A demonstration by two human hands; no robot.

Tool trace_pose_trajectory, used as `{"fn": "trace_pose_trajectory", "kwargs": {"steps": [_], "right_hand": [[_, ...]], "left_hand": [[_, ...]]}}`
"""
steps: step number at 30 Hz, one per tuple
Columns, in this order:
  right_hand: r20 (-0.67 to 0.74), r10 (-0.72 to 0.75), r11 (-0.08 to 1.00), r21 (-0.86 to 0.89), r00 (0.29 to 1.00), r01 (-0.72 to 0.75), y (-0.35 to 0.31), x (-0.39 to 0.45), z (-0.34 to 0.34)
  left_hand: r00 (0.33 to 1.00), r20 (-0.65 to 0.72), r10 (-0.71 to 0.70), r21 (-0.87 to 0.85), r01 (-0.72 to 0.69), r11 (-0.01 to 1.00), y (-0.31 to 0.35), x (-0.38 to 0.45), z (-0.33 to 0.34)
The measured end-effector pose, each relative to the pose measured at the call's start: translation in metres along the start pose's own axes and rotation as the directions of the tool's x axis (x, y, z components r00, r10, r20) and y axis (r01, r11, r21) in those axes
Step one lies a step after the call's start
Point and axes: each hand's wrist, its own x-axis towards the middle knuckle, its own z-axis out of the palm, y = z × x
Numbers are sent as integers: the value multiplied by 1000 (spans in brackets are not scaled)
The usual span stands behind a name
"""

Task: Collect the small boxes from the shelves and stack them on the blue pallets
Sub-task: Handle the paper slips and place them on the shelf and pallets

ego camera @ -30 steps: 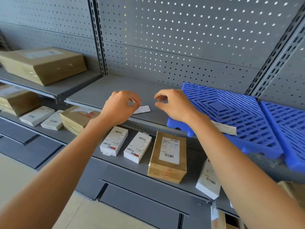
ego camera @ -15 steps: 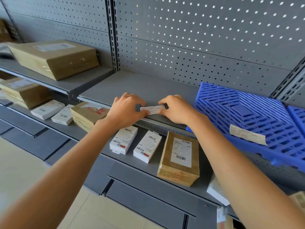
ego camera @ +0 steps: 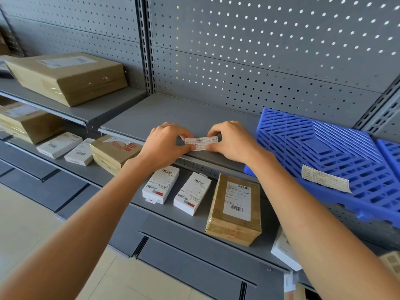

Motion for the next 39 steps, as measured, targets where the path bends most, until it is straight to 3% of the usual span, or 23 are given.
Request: {"fn": "trace_pose_trajectory", "kwargs": {"steps": [17, 25, 39], "right_hand": [[-99, 38, 975, 221, 994, -15, 9, 2, 1], [-112, 44, 933, 361, 993, 0, 6, -7, -16], [-245, 162, 910, 412, 956, -49, 20, -53, -47]], "left_hand": [[998, -50, -26, -78, 22, 997, 1, -2, 1], [990, -102, -101, -290, 68, 955, 4, -1, -11], [997, -73, -14, -450, -20, 893, 46, 12, -13]]}}
